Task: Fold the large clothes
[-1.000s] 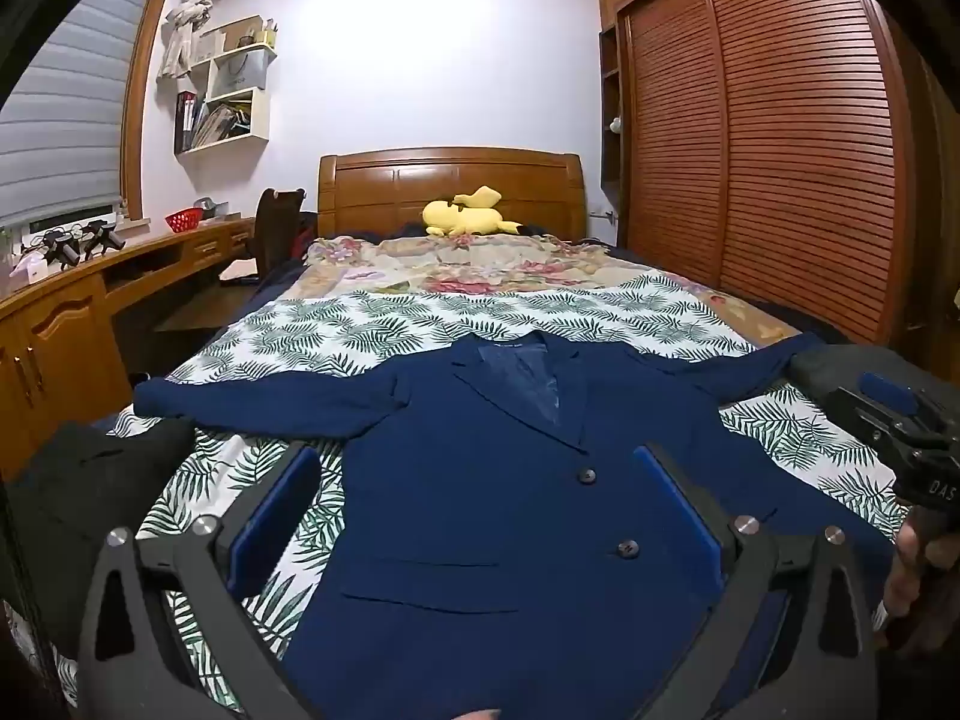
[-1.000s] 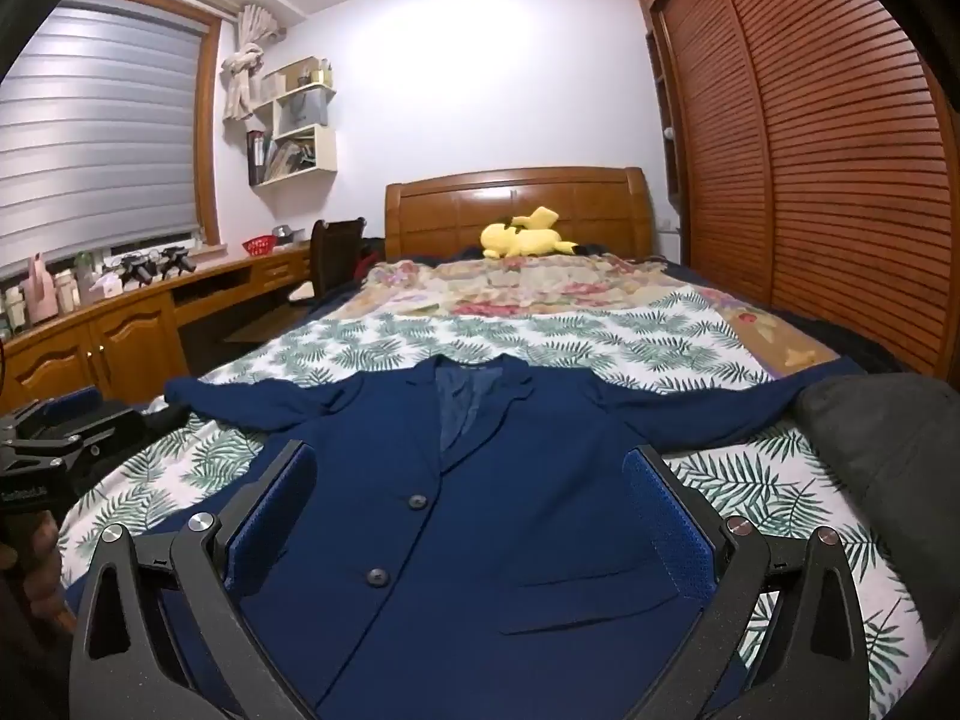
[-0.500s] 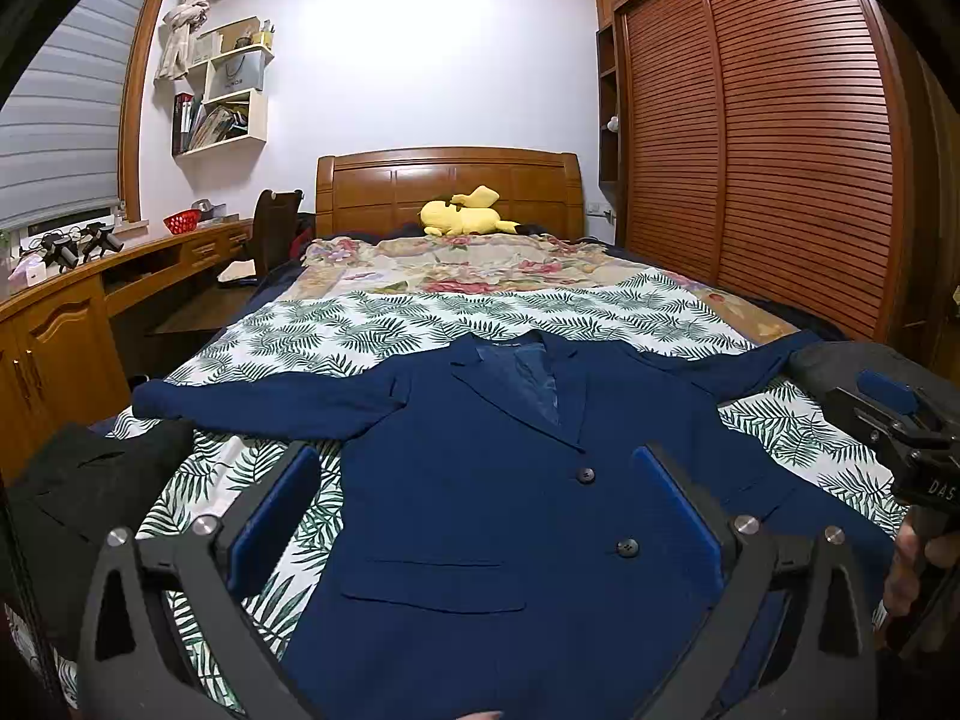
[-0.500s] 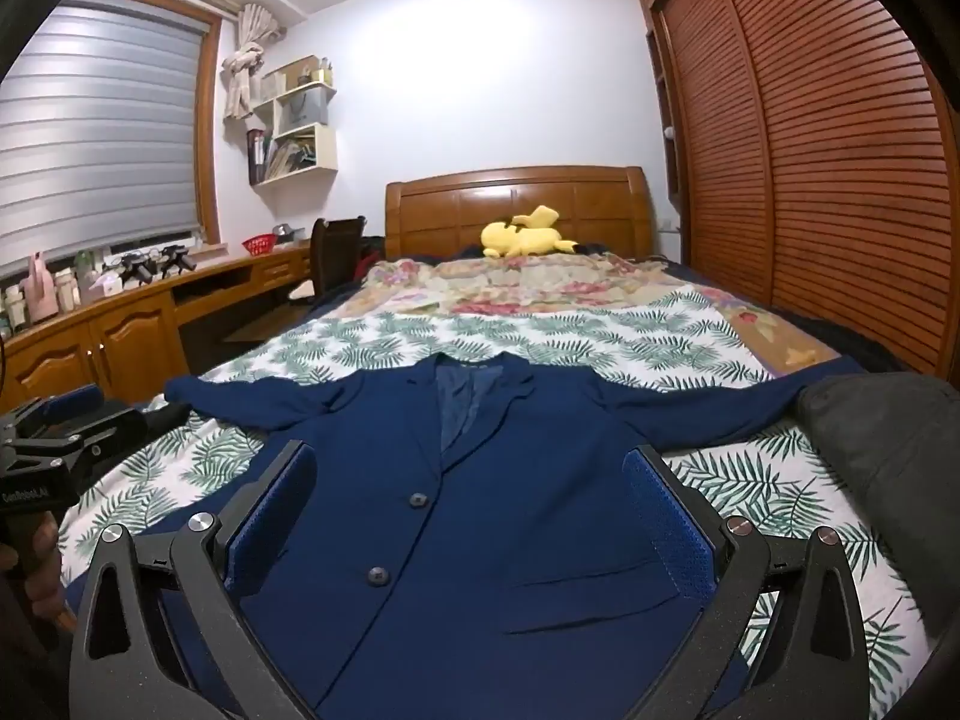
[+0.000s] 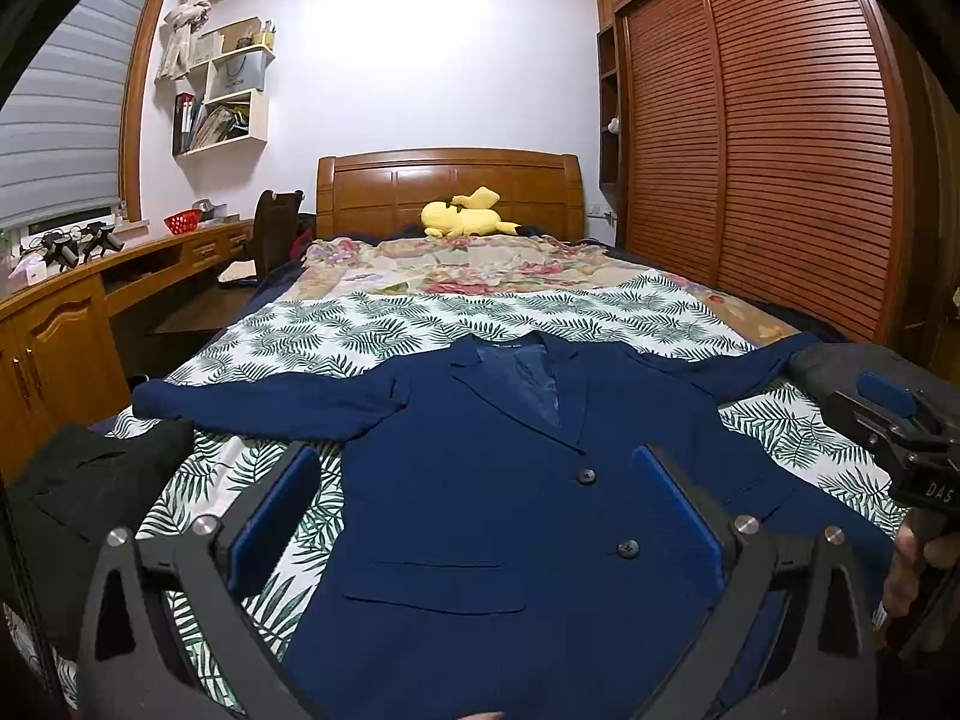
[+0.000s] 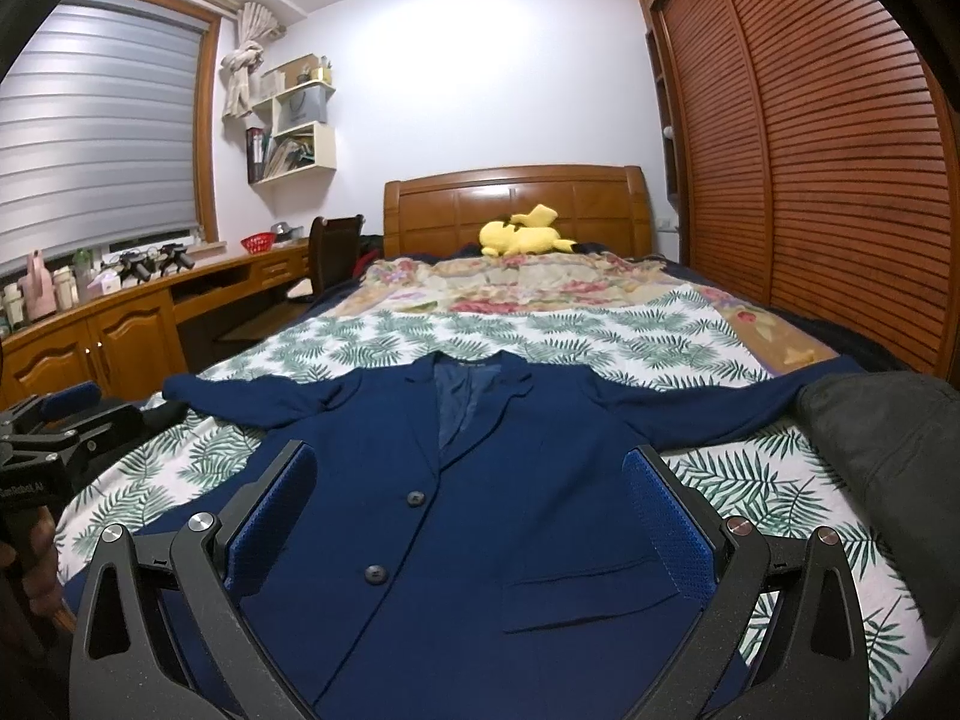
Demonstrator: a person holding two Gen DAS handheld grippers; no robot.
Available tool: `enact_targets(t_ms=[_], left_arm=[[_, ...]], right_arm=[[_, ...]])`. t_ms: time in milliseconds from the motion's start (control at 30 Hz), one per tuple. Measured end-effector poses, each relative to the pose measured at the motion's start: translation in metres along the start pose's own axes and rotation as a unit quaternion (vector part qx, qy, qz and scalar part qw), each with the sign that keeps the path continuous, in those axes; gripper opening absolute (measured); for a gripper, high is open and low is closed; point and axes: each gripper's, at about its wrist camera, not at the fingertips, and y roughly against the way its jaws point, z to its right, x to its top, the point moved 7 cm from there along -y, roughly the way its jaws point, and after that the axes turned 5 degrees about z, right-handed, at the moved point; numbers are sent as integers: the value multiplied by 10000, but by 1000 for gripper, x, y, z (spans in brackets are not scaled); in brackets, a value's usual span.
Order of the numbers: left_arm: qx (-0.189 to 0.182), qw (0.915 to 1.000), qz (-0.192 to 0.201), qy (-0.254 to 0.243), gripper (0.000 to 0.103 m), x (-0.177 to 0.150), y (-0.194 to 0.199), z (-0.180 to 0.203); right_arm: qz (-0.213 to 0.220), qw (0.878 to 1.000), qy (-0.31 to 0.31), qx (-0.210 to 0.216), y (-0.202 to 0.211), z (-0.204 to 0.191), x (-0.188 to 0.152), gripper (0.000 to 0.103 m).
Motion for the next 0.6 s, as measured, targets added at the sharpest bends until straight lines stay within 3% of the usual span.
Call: enact_targets(t_ms=[600], left_arm=[[-4,10000,-6,-5,103,-1,-1,-1]], right_arm=[[-16,10000,9,-15,0,1,-1,103]])
